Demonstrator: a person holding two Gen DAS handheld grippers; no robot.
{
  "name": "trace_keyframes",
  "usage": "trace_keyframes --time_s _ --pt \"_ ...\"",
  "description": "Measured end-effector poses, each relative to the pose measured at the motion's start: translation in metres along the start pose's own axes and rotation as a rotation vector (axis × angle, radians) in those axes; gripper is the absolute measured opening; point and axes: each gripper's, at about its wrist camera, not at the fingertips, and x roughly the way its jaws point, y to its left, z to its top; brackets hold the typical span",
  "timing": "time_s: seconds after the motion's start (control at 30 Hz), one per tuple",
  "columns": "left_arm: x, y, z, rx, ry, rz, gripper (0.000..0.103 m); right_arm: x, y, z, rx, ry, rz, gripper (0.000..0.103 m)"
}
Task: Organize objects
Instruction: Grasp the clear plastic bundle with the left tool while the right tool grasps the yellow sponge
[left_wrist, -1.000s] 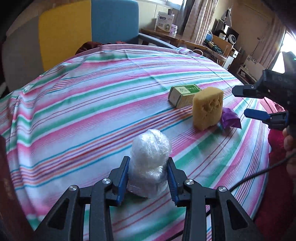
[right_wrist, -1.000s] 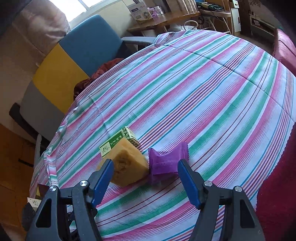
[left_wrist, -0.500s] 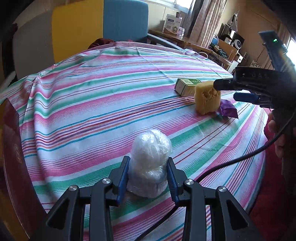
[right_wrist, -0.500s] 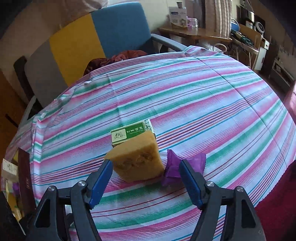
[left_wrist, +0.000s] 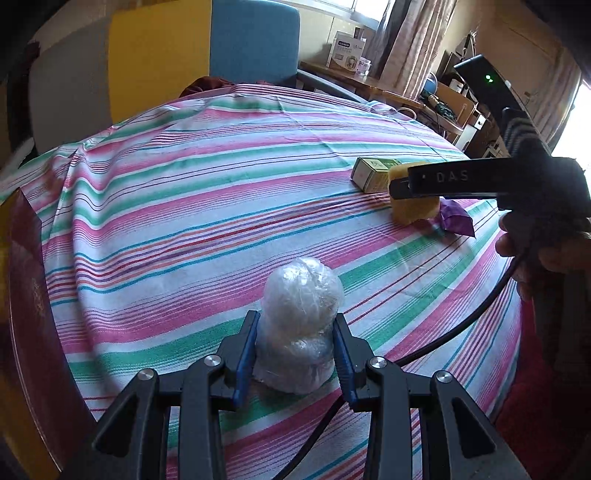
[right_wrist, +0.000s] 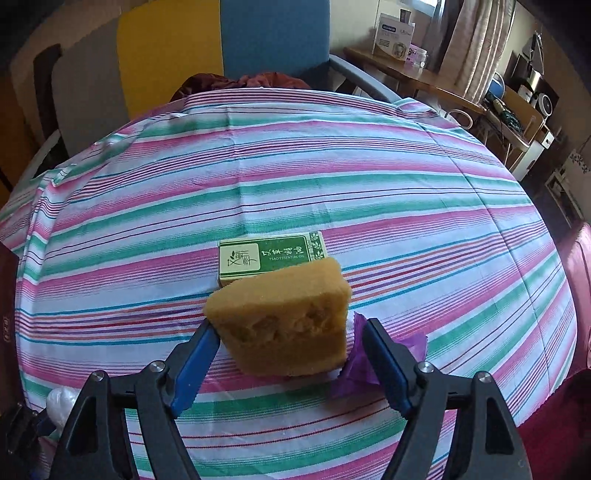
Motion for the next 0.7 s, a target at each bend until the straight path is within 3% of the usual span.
trace_keyframes --time_s 0.03,0.17,0.5,0.7 --pt "0.000 0.000 0.000 -0.001 -0.002 0.000 0.039 -0.001 0.002 0.000 -0.007 -0.005 0.001 0.065" --pt "-0.003 0.002 -0.001 -0.009 -0.008 -0.001 0.038 -0.011 0.004 -0.001 -0.016 -0.046 0.013 0.059" --pt "-0.053 0.009 -0.002 -0.040 -0.078 -0.015 0.038 -0.035 0.004 -0.001 -0.001 -0.126 0.104 0.058" --pt "-0.102 0.040 -0.007 -0.126 -0.139 0.005 0.038 -0.048 0.006 -0.001 -0.011 -0.182 0.137 0.058"
